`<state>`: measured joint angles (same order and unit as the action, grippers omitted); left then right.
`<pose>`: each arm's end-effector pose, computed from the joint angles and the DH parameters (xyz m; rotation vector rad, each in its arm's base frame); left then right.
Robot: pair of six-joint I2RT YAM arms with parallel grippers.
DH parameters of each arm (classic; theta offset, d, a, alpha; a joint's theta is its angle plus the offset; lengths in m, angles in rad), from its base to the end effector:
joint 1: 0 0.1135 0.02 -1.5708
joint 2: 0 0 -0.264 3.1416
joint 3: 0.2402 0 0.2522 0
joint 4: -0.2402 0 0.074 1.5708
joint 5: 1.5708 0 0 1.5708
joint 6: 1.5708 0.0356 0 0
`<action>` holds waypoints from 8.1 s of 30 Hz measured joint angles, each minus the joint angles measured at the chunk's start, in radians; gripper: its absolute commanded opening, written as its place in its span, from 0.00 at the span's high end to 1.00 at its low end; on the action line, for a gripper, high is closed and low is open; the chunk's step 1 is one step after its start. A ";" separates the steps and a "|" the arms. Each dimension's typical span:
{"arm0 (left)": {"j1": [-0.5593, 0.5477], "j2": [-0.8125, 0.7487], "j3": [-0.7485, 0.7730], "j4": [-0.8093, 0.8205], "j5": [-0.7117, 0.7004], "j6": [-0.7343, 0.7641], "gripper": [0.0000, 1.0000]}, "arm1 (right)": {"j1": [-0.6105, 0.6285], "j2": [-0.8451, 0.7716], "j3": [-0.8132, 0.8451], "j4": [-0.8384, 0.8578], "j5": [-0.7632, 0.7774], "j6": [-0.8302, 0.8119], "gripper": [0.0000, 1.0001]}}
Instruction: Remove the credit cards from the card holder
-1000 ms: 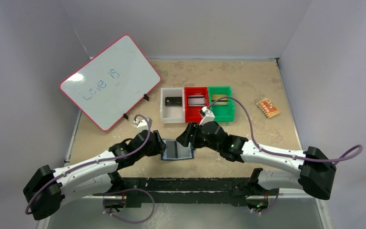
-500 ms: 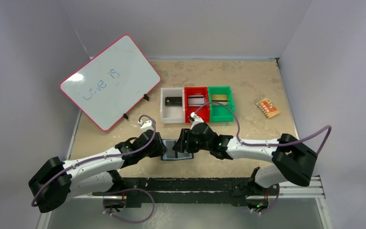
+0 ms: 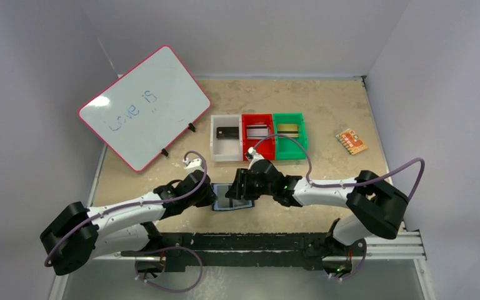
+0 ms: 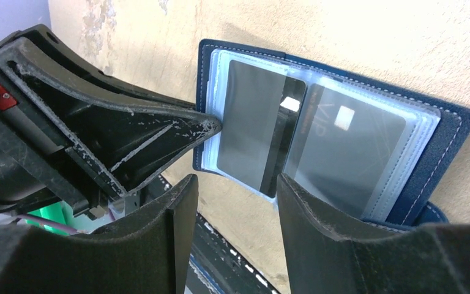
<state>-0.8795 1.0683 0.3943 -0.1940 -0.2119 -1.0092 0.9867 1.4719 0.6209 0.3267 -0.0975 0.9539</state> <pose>0.1282 -0.1432 0.1558 -0.2595 2.4903 -0.5871 0.1599 0.2482 0.1768 -0.1051 2.3576 1.1878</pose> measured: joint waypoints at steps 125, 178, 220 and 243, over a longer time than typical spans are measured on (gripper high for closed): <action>0.000 0.038 -0.016 0.061 0.033 0.052 1.00 | -0.091 0.068 -0.142 0.275 -0.042 0.165 1.00; 0.000 0.041 -0.012 0.060 0.090 0.089 0.81 | -0.091 0.206 -0.158 0.421 -0.070 0.242 1.00; -0.006 0.057 0.011 0.044 0.047 0.103 0.96 | -0.097 -0.011 -0.220 0.301 -0.014 0.213 1.00; -0.006 -0.270 0.014 -0.015 -0.061 0.087 0.54 | -0.097 -0.278 -0.227 0.248 0.043 -0.077 1.00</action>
<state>-0.8860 0.7986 0.4080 -0.2089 -0.2726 -0.9226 0.8898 1.1942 0.3935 0.5747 -0.0547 0.8764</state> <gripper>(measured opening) 0.458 0.004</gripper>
